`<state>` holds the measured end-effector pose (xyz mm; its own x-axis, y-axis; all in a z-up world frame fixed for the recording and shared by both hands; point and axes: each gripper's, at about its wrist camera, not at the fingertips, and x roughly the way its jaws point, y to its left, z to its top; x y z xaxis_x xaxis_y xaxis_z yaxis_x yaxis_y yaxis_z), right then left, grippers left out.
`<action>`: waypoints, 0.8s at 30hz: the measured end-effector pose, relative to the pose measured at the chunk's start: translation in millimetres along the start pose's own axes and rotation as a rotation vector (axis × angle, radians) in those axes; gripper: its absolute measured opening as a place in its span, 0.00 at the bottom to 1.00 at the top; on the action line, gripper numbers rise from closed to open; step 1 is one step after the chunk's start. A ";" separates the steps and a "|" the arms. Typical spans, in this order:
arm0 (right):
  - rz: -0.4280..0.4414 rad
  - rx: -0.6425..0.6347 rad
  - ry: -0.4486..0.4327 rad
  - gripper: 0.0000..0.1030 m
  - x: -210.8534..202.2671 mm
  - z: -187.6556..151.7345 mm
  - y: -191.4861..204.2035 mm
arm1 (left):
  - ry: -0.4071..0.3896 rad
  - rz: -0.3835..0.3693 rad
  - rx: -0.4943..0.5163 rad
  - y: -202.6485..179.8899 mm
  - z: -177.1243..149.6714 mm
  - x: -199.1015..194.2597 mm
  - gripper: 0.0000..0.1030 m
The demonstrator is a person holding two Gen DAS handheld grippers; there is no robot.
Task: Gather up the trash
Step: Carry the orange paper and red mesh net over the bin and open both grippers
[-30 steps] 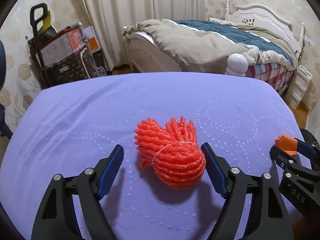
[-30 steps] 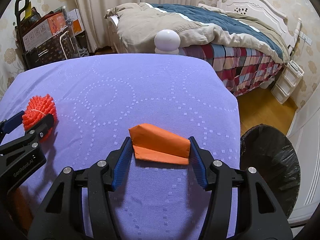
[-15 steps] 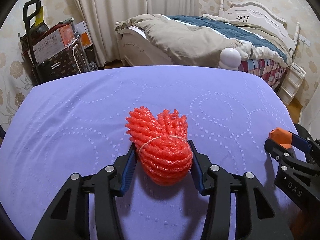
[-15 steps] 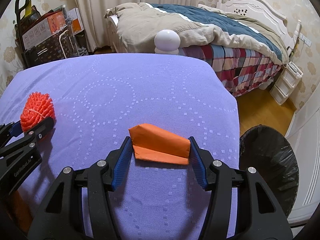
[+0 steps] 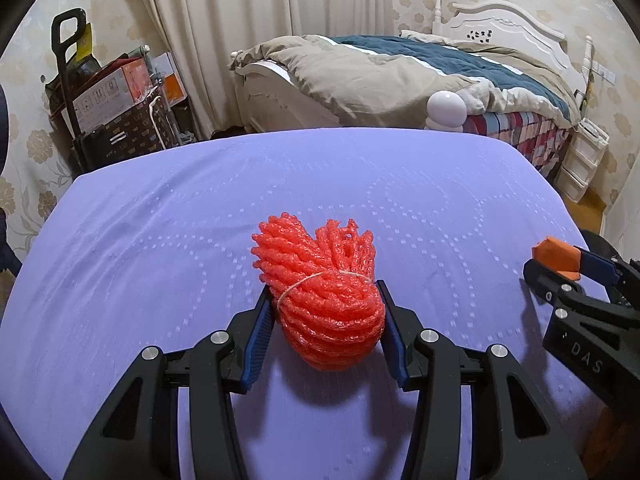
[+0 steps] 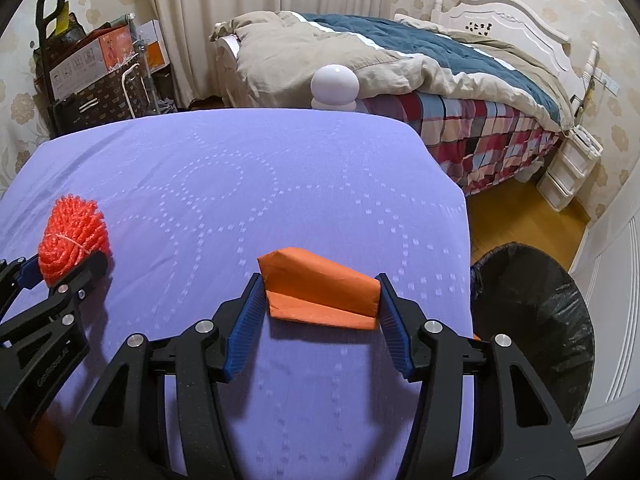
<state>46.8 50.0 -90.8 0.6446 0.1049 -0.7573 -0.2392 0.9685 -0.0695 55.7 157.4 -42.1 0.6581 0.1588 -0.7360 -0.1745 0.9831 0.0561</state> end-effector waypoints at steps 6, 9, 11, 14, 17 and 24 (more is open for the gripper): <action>0.013 0.012 -0.013 0.52 -18.0 -15.4 -3.9 | -0.004 -0.015 0.008 -6.5 -10.7 -11.2 0.47; 0.014 0.020 -0.021 0.52 -27.3 -22.1 -8.5 | -0.013 -0.027 0.011 -11.7 -16.2 -19.8 0.47; 0.018 0.028 -0.029 0.52 -35.2 -27.2 -13.1 | -0.017 -0.037 0.014 -16.0 -18.7 -24.6 0.47; 0.012 0.035 -0.045 0.52 -47.4 -34.1 -19.7 | -0.029 -0.054 0.020 -24.6 -23.3 -33.8 0.47; 0.006 0.046 -0.062 0.52 -59.4 -39.6 -28.0 | -0.042 -0.073 0.035 -35.0 -26.8 -42.9 0.47; -0.041 0.077 -0.111 0.52 -85.7 -52.9 -52.9 | -0.091 -0.126 0.078 -64.7 -29.4 -62.3 0.47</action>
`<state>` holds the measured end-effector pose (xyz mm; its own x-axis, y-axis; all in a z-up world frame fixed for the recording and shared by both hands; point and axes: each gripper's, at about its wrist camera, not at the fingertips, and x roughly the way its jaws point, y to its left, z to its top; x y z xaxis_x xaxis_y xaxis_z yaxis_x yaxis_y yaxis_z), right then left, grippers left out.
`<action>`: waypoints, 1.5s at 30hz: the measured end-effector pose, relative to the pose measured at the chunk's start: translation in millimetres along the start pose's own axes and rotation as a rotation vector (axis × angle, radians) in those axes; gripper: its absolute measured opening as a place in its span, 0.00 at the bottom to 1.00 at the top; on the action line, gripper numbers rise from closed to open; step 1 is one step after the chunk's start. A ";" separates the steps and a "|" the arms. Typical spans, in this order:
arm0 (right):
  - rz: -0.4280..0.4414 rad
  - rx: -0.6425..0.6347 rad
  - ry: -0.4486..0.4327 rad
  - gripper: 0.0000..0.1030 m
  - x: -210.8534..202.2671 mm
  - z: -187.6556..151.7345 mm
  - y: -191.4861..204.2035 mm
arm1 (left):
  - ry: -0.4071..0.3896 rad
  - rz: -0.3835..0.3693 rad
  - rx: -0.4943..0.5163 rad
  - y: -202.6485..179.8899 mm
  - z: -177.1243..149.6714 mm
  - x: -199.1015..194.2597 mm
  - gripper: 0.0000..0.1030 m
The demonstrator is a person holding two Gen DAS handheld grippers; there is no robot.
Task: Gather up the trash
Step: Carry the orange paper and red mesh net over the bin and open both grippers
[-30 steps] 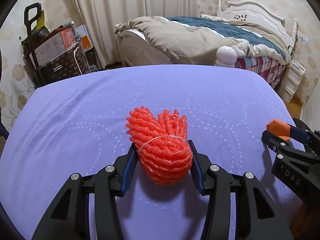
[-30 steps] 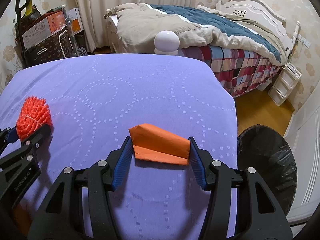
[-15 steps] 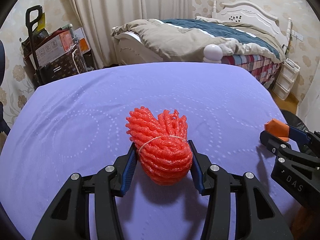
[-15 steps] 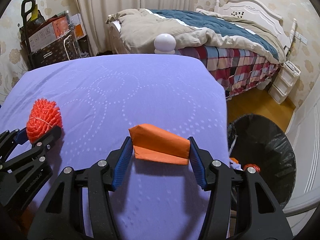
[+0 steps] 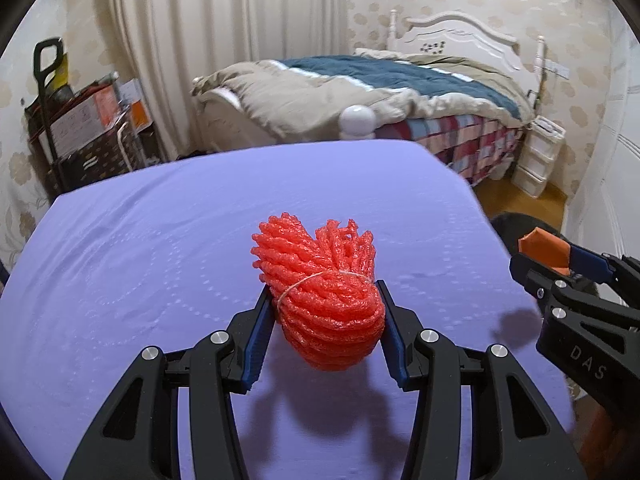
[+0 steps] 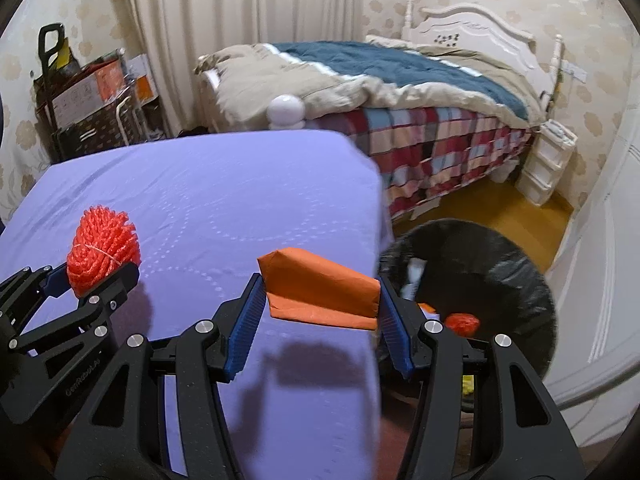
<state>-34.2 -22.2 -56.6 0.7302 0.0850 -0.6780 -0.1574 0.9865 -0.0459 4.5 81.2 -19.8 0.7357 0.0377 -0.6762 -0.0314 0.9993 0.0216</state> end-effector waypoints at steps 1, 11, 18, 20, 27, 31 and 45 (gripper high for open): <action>-0.014 0.006 -0.008 0.52 -3.6 -0.5 -5.6 | -0.009 -0.010 0.011 -6.5 1.3 -1.5 0.47; -0.128 0.093 -0.055 0.53 -18.4 -2.1 -70.5 | -0.064 -0.088 0.101 -67.1 18.4 -0.9 0.47; -0.205 0.150 -0.063 0.53 -16.2 -4.8 -111.2 | -0.070 -0.138 0.145 -104.1 27.7 7.4 0.47; -0.216 0.164 -0.064 0.53 -14.4 -4.8 -120.1 | -0.067 -0.151 0.155 -114.3 31.6 11.8 0.47; -0.245 0.185 -0.064 0.53 -1.2 -3.1 -141.9 | -0.051 -0.177 0.187 -146.1 41.6 29.6 0.47; -0.265 0.195 -0.053 0.53 9.4 -2.2 -154.9 | -0.049 -0.178 0.207 -161.9 47.3 39.8 0.47; -0.280 0.252 -0.018 0.53 39.4 2.3 -190.1 | -0.027 -0.178 0.256 -201.5 63.3 68.9 0.48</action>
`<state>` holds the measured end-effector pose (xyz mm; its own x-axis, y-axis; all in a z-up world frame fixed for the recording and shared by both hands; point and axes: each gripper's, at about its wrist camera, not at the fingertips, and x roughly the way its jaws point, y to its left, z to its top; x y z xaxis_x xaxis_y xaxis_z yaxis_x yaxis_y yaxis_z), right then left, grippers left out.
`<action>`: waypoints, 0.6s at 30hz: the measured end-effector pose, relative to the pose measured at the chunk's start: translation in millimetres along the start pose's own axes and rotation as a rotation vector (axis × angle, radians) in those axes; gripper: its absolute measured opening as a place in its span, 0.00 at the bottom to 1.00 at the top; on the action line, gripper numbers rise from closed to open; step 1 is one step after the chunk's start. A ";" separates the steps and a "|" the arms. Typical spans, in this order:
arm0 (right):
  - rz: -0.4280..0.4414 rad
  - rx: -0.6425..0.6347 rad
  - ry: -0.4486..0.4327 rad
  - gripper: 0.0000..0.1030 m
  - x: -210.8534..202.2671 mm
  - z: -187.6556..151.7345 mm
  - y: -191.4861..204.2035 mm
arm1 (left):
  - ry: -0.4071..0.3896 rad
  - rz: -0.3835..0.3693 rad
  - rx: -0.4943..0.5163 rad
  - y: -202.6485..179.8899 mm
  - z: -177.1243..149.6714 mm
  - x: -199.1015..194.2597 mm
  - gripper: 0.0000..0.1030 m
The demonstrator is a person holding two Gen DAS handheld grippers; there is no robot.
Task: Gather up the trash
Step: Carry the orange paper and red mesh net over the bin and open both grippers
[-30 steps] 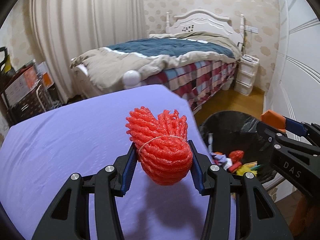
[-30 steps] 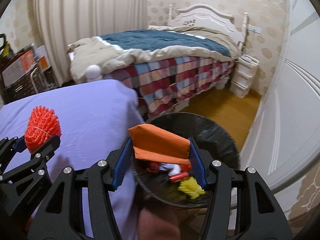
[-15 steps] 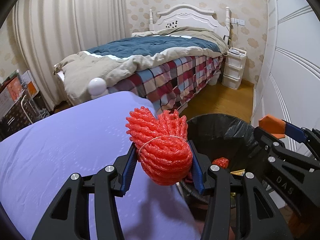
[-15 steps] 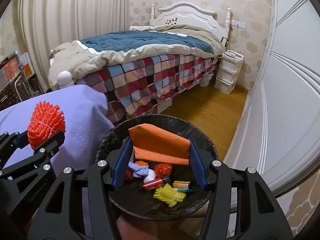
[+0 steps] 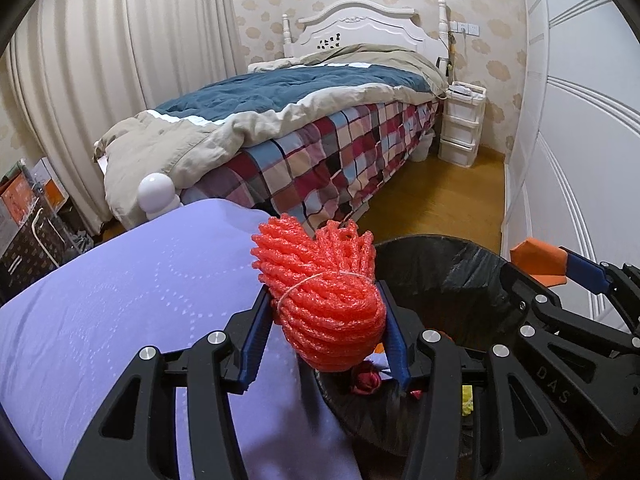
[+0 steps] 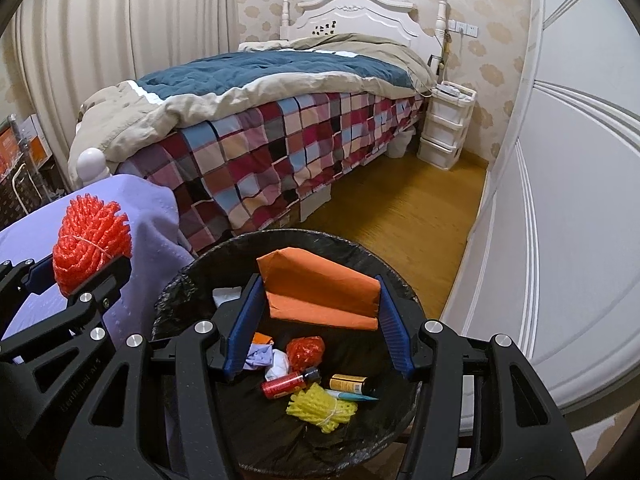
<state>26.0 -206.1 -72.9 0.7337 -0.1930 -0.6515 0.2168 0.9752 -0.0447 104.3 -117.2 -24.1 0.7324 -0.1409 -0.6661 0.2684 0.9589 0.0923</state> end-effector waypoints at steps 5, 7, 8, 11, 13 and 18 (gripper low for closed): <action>-0.001 0.005 0.007 0.53 6.9 1.6 -1.3 | 0.017 -0.003 0.006 -3.0 0.6 7.0 0.48; -0.003 0.005 0.009 0.53 9.3 1.6 -1.6 | 0.022 -0.005 0.008 -2.8 1.3 9.4 0.48; -0.006 0.006 0.010 0.53 9.8 1.7 -1.7 | 0.026 -0.005 0.008 -3.1 1.3 10.5 0.49; -0.008 0.017 0.013 0.54 11.9 1.2 -3.6 | 0.035 -0.010 0.006 -3.6 2.3 12.6 0.51; -0.009 0.019 0.018 0.55 13.5 1.5 -4.1 | 0.036 -0.011 0.007 -4.2 2.6 13.2 0.57; -0.024 0.031 0.014 0.63 13.9 3.0 -7.9 | 0.036 -0.007 -0.004 -2.1 3.4 14.2 0.68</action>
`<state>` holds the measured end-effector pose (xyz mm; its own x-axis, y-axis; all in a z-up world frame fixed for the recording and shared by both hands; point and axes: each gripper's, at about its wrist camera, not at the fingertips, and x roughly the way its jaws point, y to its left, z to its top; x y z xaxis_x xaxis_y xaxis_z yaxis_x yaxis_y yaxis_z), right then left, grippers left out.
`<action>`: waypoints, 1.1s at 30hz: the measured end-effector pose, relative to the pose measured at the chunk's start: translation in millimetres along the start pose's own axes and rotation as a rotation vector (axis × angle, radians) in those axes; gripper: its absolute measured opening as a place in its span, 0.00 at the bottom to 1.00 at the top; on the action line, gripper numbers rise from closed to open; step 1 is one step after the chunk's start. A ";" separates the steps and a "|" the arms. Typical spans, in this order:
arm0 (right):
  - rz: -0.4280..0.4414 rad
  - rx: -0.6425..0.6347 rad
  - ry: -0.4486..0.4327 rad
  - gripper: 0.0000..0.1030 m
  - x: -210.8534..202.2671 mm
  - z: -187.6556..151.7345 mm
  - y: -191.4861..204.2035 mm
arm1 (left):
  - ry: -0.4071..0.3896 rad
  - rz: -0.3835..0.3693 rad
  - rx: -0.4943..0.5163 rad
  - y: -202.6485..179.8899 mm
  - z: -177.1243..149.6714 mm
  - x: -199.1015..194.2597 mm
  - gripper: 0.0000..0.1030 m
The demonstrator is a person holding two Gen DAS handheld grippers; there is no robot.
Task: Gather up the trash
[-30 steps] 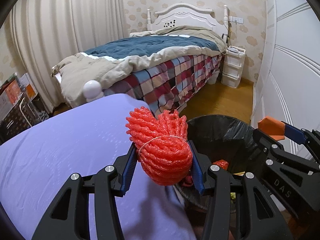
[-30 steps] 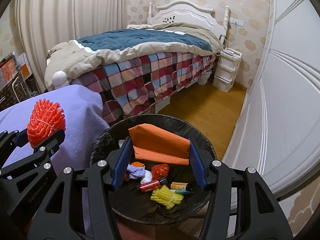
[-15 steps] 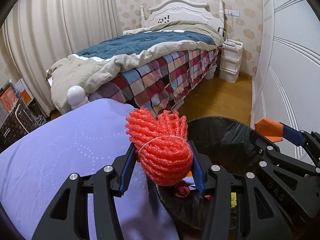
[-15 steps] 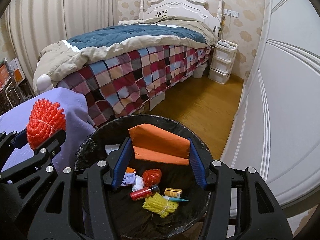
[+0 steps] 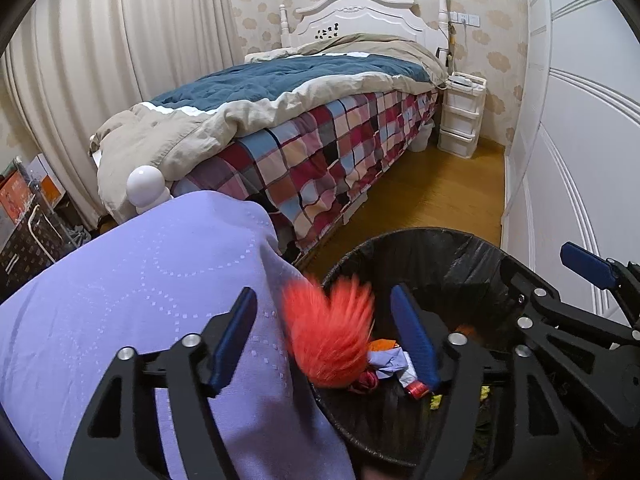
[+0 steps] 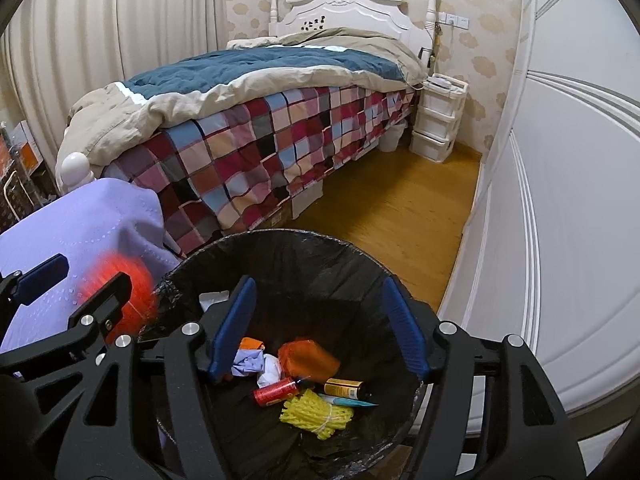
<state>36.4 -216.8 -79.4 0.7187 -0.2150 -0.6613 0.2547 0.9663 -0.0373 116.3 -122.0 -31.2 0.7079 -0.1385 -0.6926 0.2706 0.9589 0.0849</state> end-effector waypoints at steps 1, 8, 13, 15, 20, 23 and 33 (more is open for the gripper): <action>-0.003 0.002 0.000 0.63 -0.4 0.1 -0.9 | -0.001 0.001 -0.002 -0.1 0.0 -0.3 0.69; -0.016 0.008 -0.005 0.63 -4.0 -0.3 -3.6 | -0.005 0.025 -0.022 6.5 -1.1 -3.4 0.72; -0.025 0.007 -0.016 0.74 -9.2 1.9 -2.5 | -0.016 0.039 -0.045 15.7 -2.1 -10.0 0.77; -0.033 0.011 -0.027 0.78 -13.8 2.4 -2.4 | -0.026 0.034 -0.062 20.7 -2.3 -14.7 0.79; -0.040 0.024 -0.046 0.85 -25.7 3.6 -2.5 | -0.075 0.053 -0.053 25.3 -2.4 -31.2 0.81; -0.042 0.023 -0.061 0.86 -35.3 3.4 -0.1 | -0.107 0.059 -0.043 26.5 -1.9 -42.1 0.81; -0.043 0.021 -0.114 0.88 -76.0 -3.6 6.7 | -0.168 0.067 -0.047 35.9 -9.3 -78.4 0.82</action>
<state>-18.9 -193.4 -32.1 0.7754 -0.2723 -0.5698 0.2999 0.9528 -0.0473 64.5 -74.5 19.4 0.8234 -0.1090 -0.5570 0.1908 0.9774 0.0907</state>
